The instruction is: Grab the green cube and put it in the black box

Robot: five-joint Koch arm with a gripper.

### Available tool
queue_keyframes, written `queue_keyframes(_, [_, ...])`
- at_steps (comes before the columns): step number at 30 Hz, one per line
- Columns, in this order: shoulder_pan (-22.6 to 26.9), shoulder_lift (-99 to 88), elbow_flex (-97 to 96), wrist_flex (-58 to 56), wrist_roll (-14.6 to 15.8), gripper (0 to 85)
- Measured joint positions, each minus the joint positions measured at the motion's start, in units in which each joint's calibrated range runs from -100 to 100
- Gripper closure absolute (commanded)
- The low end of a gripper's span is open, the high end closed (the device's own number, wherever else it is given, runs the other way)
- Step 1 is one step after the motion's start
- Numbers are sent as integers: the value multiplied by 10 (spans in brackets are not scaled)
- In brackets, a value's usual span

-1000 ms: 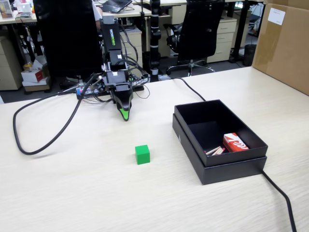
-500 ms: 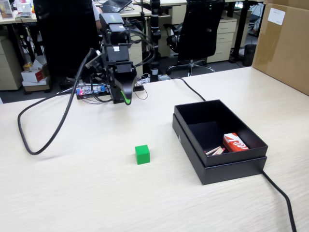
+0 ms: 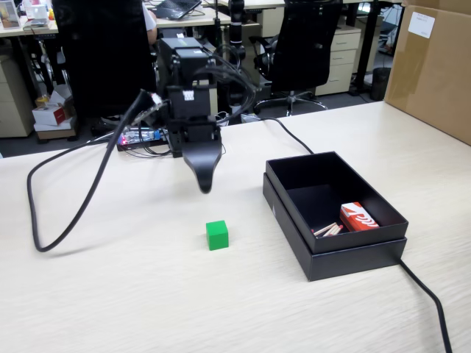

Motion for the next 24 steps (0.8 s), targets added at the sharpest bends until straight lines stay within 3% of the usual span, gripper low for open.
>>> queue_keyframes(24, [7,233,79,-3,-6,386])
